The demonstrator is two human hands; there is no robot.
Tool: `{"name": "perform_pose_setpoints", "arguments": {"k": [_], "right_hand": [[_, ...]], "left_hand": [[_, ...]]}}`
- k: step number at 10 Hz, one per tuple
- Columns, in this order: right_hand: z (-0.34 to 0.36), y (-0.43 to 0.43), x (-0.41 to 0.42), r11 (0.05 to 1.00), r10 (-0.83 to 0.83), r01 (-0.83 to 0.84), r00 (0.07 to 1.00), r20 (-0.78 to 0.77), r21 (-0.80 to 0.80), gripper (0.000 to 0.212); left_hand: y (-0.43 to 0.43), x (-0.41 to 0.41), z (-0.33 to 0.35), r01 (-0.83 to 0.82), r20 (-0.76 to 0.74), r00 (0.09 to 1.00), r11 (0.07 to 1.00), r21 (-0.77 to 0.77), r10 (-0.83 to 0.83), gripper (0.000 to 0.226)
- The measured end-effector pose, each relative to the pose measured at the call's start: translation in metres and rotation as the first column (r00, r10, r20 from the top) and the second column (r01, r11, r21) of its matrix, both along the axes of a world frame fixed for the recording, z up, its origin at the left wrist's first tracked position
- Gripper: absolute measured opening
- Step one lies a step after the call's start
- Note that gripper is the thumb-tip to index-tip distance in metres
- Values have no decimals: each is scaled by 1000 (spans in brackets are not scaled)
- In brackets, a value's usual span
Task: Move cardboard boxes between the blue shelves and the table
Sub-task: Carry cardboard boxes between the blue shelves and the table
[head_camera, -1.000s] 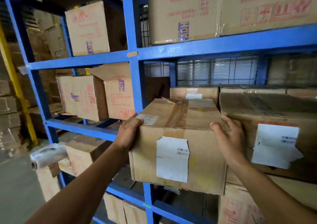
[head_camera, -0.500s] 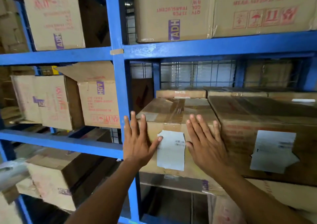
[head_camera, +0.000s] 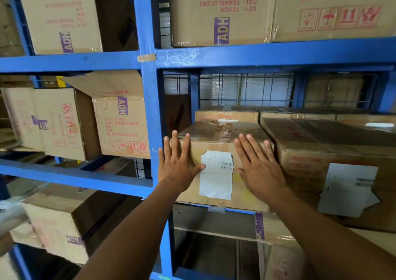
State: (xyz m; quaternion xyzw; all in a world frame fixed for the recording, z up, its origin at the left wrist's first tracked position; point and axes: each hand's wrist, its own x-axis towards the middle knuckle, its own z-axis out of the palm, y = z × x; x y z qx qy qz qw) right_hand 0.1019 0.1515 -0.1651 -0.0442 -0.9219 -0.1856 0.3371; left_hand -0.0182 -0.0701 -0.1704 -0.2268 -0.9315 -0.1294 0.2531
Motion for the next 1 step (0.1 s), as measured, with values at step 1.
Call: {"name": "perform_pose_setpoints", "arguments": {"k": [1], "right_hand": [[18, -9, 14, 997, 12, -8, 999, 48, -82, 84]], "left_hand": [[-4, 16, 11, -1, -75, 997, 999, -54, -3, 94]]}}
